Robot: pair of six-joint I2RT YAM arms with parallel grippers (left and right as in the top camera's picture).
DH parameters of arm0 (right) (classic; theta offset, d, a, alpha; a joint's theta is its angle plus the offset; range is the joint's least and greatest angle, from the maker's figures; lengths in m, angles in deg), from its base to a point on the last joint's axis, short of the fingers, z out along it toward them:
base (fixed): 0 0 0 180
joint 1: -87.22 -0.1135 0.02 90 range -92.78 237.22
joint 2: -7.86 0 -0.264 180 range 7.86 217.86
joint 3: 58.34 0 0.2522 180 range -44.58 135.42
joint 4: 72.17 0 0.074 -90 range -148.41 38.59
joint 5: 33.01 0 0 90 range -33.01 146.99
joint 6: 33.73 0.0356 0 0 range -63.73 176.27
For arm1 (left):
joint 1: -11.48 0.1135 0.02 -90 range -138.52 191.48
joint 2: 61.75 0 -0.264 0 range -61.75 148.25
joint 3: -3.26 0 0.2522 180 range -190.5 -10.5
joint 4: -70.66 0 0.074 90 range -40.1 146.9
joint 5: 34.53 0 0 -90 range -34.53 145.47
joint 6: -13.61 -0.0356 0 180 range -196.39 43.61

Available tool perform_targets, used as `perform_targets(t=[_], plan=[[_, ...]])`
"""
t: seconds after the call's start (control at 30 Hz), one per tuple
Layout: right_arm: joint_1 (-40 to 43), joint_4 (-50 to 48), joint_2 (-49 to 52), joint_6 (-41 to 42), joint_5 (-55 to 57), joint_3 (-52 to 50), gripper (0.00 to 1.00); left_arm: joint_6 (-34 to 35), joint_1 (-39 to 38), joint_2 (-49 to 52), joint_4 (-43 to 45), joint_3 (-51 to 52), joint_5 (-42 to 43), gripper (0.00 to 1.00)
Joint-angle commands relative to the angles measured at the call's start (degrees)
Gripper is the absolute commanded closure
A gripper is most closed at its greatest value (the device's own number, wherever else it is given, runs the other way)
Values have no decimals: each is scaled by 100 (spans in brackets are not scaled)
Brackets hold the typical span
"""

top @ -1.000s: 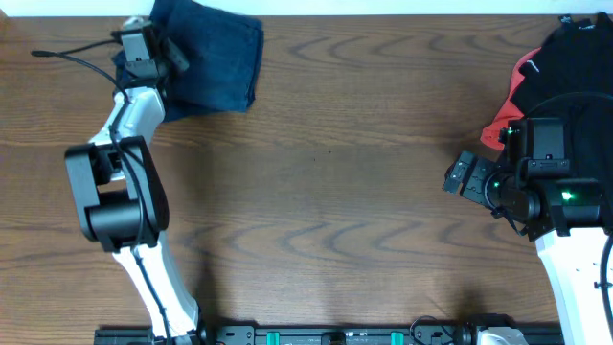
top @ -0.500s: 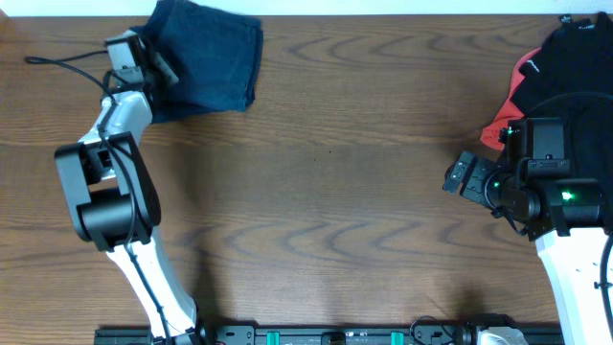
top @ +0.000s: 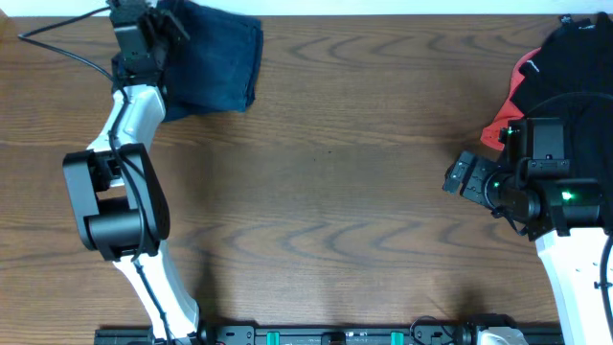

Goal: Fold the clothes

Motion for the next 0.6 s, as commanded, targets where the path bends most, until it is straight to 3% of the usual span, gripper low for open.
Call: perform_targets(t=[0.0,0.2,0.27,0.47,0.53,0.57], plan=[[-26,7,-11,101,7,33,1,-129,57,468,302,2,-22,94],[-26,7,-11,101,7,33,1,-199,70,1150,656,-11,-275,94],[-26,7,-11,101,7,33,1,-361,74,1327,597,-11,-275,89],[-26,7,-11,101,7,33,1,-404,96,1211,317,-11,-234,88],[-26,7,-11,101,7,33,1,-404,96,979,190,-11,-70,76],[-26,7,-11,101,7,33,1,-404,96,839,101,-11,28,76]])
